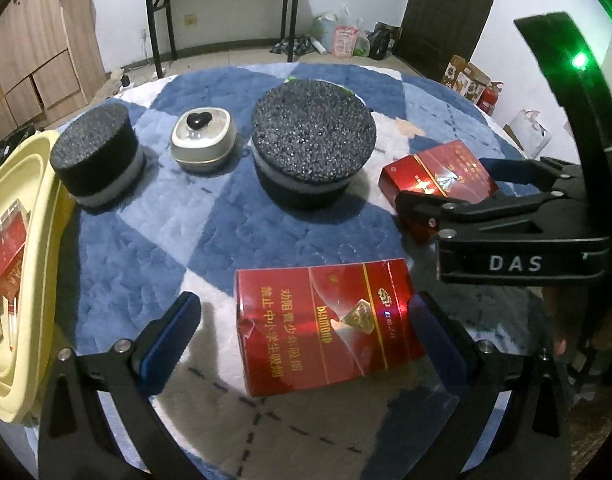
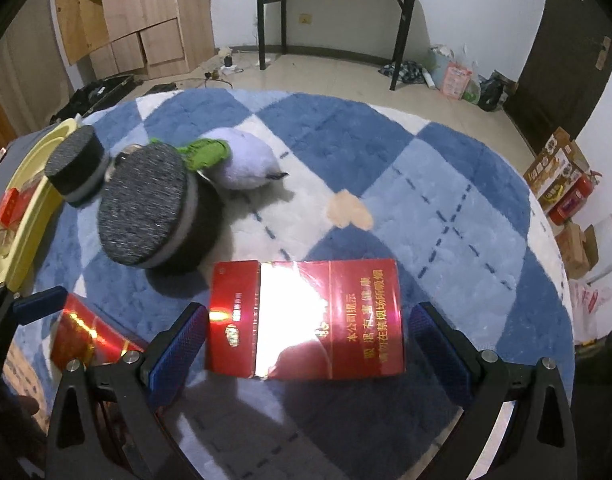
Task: Organize rigid objects
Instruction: 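Grasp the red Diamond pack with the left gripper while the right gripper grasps another red pack, then carry both red packs into the yellow tray and release them, then move both grippers toward the black foam pads beside the tray, then grasp a black foam pad with each gripper and drop both into the tray, then move both grippers toward the white device and lavender plush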
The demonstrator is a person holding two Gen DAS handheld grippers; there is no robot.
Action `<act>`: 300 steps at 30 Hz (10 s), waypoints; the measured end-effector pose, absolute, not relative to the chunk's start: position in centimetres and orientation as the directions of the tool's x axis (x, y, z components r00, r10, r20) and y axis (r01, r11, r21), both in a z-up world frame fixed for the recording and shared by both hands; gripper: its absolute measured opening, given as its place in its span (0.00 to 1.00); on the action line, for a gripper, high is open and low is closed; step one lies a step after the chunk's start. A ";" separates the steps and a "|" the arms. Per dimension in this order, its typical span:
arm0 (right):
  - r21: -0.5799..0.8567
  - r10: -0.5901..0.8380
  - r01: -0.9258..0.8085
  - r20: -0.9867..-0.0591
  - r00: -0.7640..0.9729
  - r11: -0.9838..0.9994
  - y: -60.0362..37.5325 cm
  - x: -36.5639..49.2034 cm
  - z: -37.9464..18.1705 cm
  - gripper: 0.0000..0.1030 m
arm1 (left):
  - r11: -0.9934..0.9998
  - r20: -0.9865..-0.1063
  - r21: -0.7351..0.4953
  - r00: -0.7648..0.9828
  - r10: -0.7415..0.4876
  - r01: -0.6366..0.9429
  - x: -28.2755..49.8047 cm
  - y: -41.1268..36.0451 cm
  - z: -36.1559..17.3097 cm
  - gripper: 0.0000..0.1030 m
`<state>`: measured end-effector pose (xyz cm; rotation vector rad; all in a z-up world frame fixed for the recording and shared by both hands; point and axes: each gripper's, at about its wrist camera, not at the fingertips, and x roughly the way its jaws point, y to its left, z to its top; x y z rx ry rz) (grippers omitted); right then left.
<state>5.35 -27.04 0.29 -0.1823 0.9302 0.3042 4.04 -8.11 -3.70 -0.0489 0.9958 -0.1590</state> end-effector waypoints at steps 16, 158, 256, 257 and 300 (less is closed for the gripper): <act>-0.075 0.136 -0.341 -0.822 0.554 0.937 -26.1 6.0 -1.4 1.00 | 0.982 -0.835 -0.126 0.519 -0.180 0.138 3.8 -9.6 -4.5 1.00; -0.059 0.261 -0.475 -0.773 0.578 0.878 -17.6 5.9 2.6 1.00 | 0.998 -0.724 -0.066 0.689 -0.045 -0.005 11.2 4.8 0.6 1.00; -0.036 0.508 -0.773 -0.734 0.451 0.634 9.4 10.3 2.0 0.69 | 0.831 -0.780 -0.186 0.593 0.200 -0.524 6.0 26.5 -1.2 0.79; -0.033 0.512 -0.774 -0.732 0.449 0.632 8.7 10.0 2.0 0.72 | 0.826 -0.775 -0.188 0.596 0.208 -0.532 5.7 26.4 -0.8 0.87; 0.011 0.299 -0.408 -0.697 0.652 0.913 -21.0 10.5 -3.3 1.00 | 0.995 -0.776 -0.090 0.622 -0.103 0.052 12.7 -0.6 -3.0 1.00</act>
